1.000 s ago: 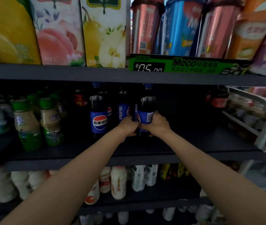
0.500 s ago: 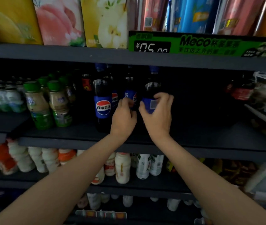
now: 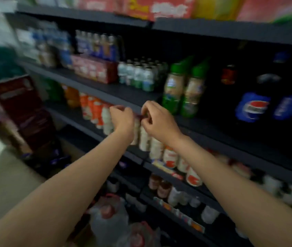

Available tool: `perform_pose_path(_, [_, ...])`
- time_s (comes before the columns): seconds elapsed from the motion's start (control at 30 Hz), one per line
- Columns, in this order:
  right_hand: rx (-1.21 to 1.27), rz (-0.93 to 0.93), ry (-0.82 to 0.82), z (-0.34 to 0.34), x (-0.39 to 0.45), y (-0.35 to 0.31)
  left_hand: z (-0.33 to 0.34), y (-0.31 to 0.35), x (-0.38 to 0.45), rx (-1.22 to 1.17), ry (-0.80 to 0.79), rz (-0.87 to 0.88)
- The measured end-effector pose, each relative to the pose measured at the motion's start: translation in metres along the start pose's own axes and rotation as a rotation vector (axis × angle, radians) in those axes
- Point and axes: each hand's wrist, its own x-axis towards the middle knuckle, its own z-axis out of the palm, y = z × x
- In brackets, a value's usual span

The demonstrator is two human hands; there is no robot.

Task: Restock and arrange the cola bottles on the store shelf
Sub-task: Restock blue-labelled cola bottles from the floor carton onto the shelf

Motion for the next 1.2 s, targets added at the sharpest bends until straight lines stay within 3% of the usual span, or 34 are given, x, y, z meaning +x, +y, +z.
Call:
perform_pose_path(0.17, [-0.069, -0.036, -0.291, 0.133, 0.073, -0.082, -0.150, -0.017, 0.123, 0.270, 0.015, 0.015])
perform_pose_path(0.37, [-0.009, 0.086, -0.583, 0.272, 0.138, -0.155, -0.305, -0.055, 0.246, 0.334, -0.014, -0.274])
perform_pose_path(0.5, [-0.012, 0.167, -0.680, 0.331, 0.174, -0.181, -0.373, -0.064, 0.306, 0.440, 0.037, -0.226])
perform_pose_path(0.7, [-0.027, 0.162, -0.700, 0.427, 0.226, -0.187, -0.412, -0.105, 0.381, 0.614, -0.035, -0.207])
perform_pose_path(0.83, [0.010, 0.275, -0.789, 0.507, 0.265, -0.170, -0.427, -0.135, 0.448, 0.903, -0.220, -0.147])
perform_pose_path(0.97, [0.023, 0.402, -0.906, 0.575, 0.293, -0.144, -0.441, -0.162, 0.520, 1.286, -0.438, -0.229])
perform_pose_path(1.07, [0.030, 0.504, -1.009, 0.615, 0.307, -0.133, -0.462, -0.185, 0.561, 1.572, -0.607, -0.196])
perform_pose_path(1.13, [0.041, 0.511, -1.045, 0.632, 0.308, -0.130, -0.473, -0.204, 0.577, 1.677, -0.672, -0.141])
perform_pose_path(1.2, [0.057, 0.548, -1.038, 0.665, 0.312, -0.123, -0.476, -0.232, 0.606, 1.623, -0.671, -0.171])
